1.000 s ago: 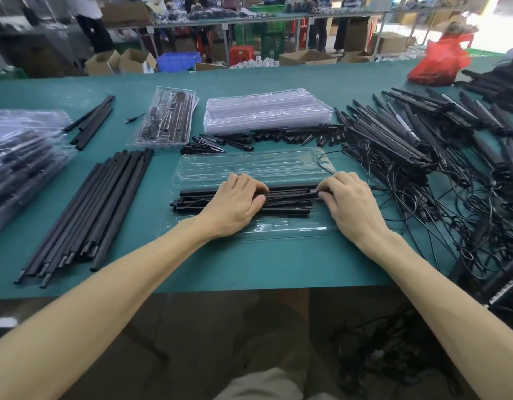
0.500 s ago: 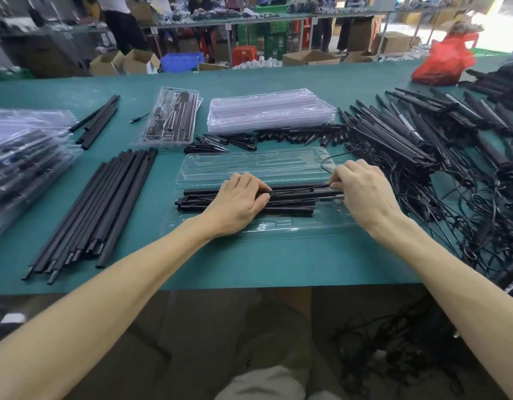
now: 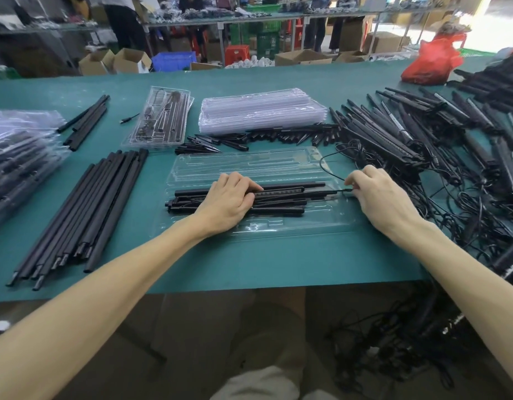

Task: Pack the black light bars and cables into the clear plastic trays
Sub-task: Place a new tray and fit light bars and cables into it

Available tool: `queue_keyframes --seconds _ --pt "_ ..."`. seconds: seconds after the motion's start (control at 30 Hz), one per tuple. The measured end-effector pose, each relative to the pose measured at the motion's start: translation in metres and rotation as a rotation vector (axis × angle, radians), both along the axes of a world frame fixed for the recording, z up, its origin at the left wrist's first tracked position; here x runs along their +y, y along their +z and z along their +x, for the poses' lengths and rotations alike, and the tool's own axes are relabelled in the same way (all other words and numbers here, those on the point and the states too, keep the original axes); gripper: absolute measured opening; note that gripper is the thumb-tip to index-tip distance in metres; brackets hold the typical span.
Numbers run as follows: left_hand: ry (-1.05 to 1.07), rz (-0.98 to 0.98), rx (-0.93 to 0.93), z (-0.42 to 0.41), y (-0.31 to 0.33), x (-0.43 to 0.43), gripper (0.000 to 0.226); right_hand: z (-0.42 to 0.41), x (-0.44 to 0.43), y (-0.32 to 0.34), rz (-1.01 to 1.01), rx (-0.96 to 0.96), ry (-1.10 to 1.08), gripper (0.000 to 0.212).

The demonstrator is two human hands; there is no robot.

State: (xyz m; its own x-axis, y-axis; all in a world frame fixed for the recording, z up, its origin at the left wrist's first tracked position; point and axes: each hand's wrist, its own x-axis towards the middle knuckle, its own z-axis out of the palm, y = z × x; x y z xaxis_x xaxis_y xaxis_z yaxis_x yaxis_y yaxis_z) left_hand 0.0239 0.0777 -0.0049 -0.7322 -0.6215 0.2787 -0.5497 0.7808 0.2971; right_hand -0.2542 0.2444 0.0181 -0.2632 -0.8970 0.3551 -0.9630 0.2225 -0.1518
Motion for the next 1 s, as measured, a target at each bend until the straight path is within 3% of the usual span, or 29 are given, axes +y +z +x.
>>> queue_keyframes --seconds 0.23,0.37,0.57,0.73,1.0 --pt "0.014 -0.013 0.001 -0.001 0.000 0.005 0.029 0.001 -0.005 0.005 -0.024 -0.057 -0.054 0.036" --pt "0.013 -0.020 0.007 -0.001 0.001 0.005 0.029 0.006 -0.006 0.016 -0.194 -0.181 -0.063 0.032" --pt "0.011 -0.024 -0.010 -0.001 -0.001 0.005 0.029 0.024 -0.013 0.049 -0.489 -0.494 -0.025 0.024" --pt "0.006 -0.021 -0.018 0.000 -0.001 0.004 0.030 0.033 -0.027 0.065 -0.566 -0.875 0.006 0.022" --pt "0.004 -0.012 -0.044 0.002 -0.001 -0.002 0.033 0.007 -0.013 0.033 -0.433 -0.663 -0.118 0.027"
